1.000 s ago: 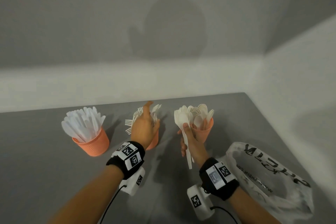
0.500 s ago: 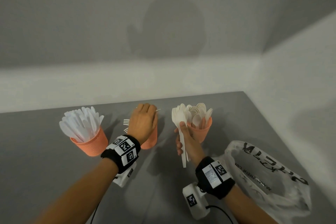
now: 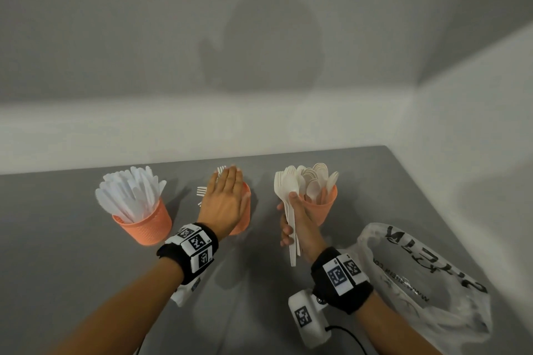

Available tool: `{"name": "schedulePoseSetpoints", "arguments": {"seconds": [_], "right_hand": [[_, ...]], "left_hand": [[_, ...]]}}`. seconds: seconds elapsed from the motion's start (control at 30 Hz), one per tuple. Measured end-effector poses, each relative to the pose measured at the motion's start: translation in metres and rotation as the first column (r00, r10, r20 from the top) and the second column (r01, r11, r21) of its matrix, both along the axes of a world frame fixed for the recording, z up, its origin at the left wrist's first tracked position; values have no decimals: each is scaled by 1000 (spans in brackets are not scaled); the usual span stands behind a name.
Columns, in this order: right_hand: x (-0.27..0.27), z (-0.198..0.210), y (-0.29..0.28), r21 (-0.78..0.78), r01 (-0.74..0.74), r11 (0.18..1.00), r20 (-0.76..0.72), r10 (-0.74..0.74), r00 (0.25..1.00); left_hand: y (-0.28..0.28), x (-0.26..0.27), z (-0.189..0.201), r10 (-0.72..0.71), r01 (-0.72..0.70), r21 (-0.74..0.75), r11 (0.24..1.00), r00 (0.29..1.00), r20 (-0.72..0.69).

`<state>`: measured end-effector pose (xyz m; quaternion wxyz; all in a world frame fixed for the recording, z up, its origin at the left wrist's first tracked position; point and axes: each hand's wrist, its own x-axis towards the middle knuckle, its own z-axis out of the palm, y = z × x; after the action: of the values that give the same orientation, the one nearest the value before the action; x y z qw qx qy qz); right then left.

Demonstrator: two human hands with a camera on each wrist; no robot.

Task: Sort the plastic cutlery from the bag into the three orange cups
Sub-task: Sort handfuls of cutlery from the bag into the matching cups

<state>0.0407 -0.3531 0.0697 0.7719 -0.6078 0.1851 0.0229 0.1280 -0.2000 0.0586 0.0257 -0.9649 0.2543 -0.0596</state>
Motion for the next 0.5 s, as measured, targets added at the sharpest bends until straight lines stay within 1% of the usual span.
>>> {"name": "schedulePoseSetpoints", "arguments": {"seconds": [0.07,0.1,0.13,0.17,0.2,0.23,0.27,0.3,0.33,0.4,0.47,0.5], "right_hand": [[0,1,1,10,-13,1000,-21,13,1000],[0,1,1,10,-20,1000,-30,21,999],[0,2,2,8,-29,1000,-35,29,999],[0,3,3,7,-38,999,-36,38,999],[0,3,4,12,-47,999,-35,47,998],[-1,4,6,24,-58,998,-34,58,998],[-2,5,9,42,-72,996,-32,74,997],[-3,5,11,66,-91,994,-27,93,995],[-5,6,13,94,-111,989,-17,113,993],[-6,8,17,131,-134,982,-1,135,991],[-7,9,19,133,-124,983,2,124,992],[-7,8,20,128,-113,985,2,114,993]], "left_hand": [[1,-3,-1,14,-14,-24,1000,1000,5],[0,-8,2,6,-6,-92,996,1000,1],[-2,-11,5,-20,22,-201,979,1000,13],[-5,-15,10,-40,32,-336,941,999,-17],[-9,-20,17,-60,11,-482,876,995,-86],[-14,-26,26,-88,-40,-621,783,981,-174],[-20,-31,32,-109,-107,-719,686,963,-248],[-25,-35,35,-120,-176,-775,608,943,-309],[-29,-38,35,-135,-236,-801,550,921,-365],[-34,-45,34,-140,-300,-835,462,905,-402],[-35,-51,28,-111,-313,-857,409,915,-387],[-37,-52,26,-94,-322,-861,394,918,-386]]}}
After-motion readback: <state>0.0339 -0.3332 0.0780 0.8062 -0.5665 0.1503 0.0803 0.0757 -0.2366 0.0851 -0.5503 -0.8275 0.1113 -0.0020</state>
